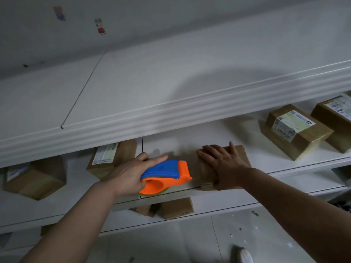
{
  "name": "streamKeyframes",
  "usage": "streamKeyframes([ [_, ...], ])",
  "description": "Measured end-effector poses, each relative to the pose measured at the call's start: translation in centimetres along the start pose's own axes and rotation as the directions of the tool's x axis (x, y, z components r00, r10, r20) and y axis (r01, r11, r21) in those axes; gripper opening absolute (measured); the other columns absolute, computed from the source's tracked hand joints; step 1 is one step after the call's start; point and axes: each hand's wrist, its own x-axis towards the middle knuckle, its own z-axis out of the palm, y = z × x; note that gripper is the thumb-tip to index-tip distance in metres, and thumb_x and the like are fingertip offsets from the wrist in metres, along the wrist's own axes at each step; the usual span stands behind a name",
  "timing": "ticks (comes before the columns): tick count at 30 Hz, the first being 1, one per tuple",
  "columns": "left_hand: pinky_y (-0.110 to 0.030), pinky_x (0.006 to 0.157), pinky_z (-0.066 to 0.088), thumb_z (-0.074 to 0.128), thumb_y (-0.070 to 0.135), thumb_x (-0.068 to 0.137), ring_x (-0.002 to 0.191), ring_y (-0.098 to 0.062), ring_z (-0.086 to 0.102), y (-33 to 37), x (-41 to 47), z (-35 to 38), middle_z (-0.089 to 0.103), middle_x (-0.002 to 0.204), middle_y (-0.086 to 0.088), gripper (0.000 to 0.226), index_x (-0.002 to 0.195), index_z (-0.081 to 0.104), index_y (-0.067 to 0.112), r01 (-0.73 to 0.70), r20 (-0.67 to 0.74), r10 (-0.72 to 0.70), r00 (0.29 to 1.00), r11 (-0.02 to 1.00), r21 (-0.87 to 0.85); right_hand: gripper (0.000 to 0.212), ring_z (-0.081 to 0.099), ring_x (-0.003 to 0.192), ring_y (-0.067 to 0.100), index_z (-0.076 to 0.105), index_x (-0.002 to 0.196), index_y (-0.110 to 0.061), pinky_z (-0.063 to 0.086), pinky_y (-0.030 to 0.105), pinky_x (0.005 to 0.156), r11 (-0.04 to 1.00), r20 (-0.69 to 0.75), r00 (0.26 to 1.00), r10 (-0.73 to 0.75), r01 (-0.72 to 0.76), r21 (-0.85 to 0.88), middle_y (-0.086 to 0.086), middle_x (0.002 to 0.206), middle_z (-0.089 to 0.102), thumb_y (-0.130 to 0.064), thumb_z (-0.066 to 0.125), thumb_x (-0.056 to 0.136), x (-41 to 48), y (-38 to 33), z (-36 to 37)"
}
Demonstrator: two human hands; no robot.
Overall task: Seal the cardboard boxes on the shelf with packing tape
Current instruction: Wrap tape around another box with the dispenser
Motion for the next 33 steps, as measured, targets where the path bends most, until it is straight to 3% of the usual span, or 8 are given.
streamKeyframes([
  [6,-0.032,0.078,0.032,0.043,0.004,0.087,0.093,-0.023,0.052,3.6,1.8,-1.7,0.031,0.104,0.005,0.087,0.142,0.01,0.063,0.055,-0.079,-0.031,0.996,0.944,0.324,0.113,0.008,0.146,0.025,-0.007,0.15,-0.036,0.0,0.068,0.111,0.999,-0.021,1.0,0.012,-0.012,0.03,0.0,0.16,0.004,-0.076,0.056,0.066,-0.1,0.6,0.6],
  [12,-0.045,0.095,0.032,0.048,0.018,0.094,0.108,-0.03,0.051,10.2,4.1,-2.7,0.043,0.121,-0.007,0.057,0.141,0.033,0.046,0.071,-0.102,-0.009,0.995,0.775,0.628,0.113,0.01,0.146,0.024,-0.004,0.151,-0.035,0.002,0.069,0.111,0.999,-0.063,0.998,0.007,-0.004,0.037,0.0,0.159,0.007,-0.073,0.059,0.065,-0.2,0.8,1.1],
  [19,-0.052,0.095,0.031,0.054,0.026,0.093,0.108,-0.034,0.051,12.8,5.4,-3.1,0.045,0.117,-0.009,0.04,0.13,0.048,0.04,0.19,-0.079,-0.181,0.98,0.757,0.625,0.114,0.009,0.146,0.025,-0.003,0.151,-0.034,0.002,0.069,0.11,0.999,-0.071,0.997,0.022,-0.019,0.047,0.001,0.16,0.007,-0.069,0.063,0.065,-0.1,0.7,1.2],
  [22,-0.051,0.098,0.031,0.057,0.027,0.09,0.109,-0.036,0.048,11.8,5.6,-1.2,0.044,0.122,-0.012,0.039,0.128,0.055,0.028,0.211,-0.031,-0.268,0.963,0.676,0.706,0.115,0.004,0.147,0.025,-0.007,0.151,-0.035,-0.001,0.069,0.11,0.998,-0.042,0.999,0.023,-0.021,0.053,0.001,0.16,0.003,-0.068,0.064,0.066,-0.4,0.6,0.9],
  [24,-0.047,0.097,0.036,0.057,0.025,0.09,0.109,-0.035,0.049,10.1,5.5,0.1,0.043,0.123,-0.012,0.046,0.135,0.048,0.029,0.276,-0.035,-0.327,0.944,0.731,0.624,0.117,0.003,0.147,0.025,-0.009,0.151,-0.035,-0.002,0.069,0.11,0.999,-0.056,0.998,0.024,-0.022,0.043,0.001,0.16,0.001,-0.068,0.065,0.066,-0.5,0.6,1.1],
  [27,-0.047,0.091,0.041,0.059,0.023,0.089,0.111,-0.033,0.05,8.0,5.5,0.7,0.039,0.123,-0.011,0.073,0.146,0.019,0.042,0.323,-0.063,-0.324,0.944,0.865,0.384,0.119,0.004,0.147,0.025,-0.008,0.151,-0.035,-0.001,0.07,0.11,0.999,-0.042,0.999,0.025,-0.023,0.045,0.001,0.16,0.002,-0.068,0.067,0.065,-0.3,0.6,0.9],
  [30,-0.047,0.098,0.033,0.059,0.045,0.089,0.122,-0.032,0.04,7.2,6.0,1.8,0.031,0.13,-0.011,0.079,0.149,0.006,0.044,0.337,-0.087,-0.327,0.941,0.926,0.168,0.119,0.0,0.147,0.025,-0.009,0.151,-0.033,-0.002,0.069,0.11,0.999,-0.007,1.0,0.029,-0.029,0.039,0.0,0.161,-0.001,-0.068,0.066,0.065,-0.1,0.6,0.7],
  [33,-0.044,0.103,0.026,0.055,0.041,0.092,0.128,-0.031,0.03,6.2,5.8,4.3,0.027,0.136,-0.012,0.081,0.15,-0.001,0.044,0.283,-0.079,-0.276,0.958,0.954,0.1,0.119,-0.007,0.148,0.022,-0.017,0.15,-0.029,-0.006,0.067,0.111,0.998,0.054,0.998,0.021,-0.024,0.055,-0.001,0.161,-0.008,-0.067,0.062,0.07,-0.1,0.9,0.2],
])
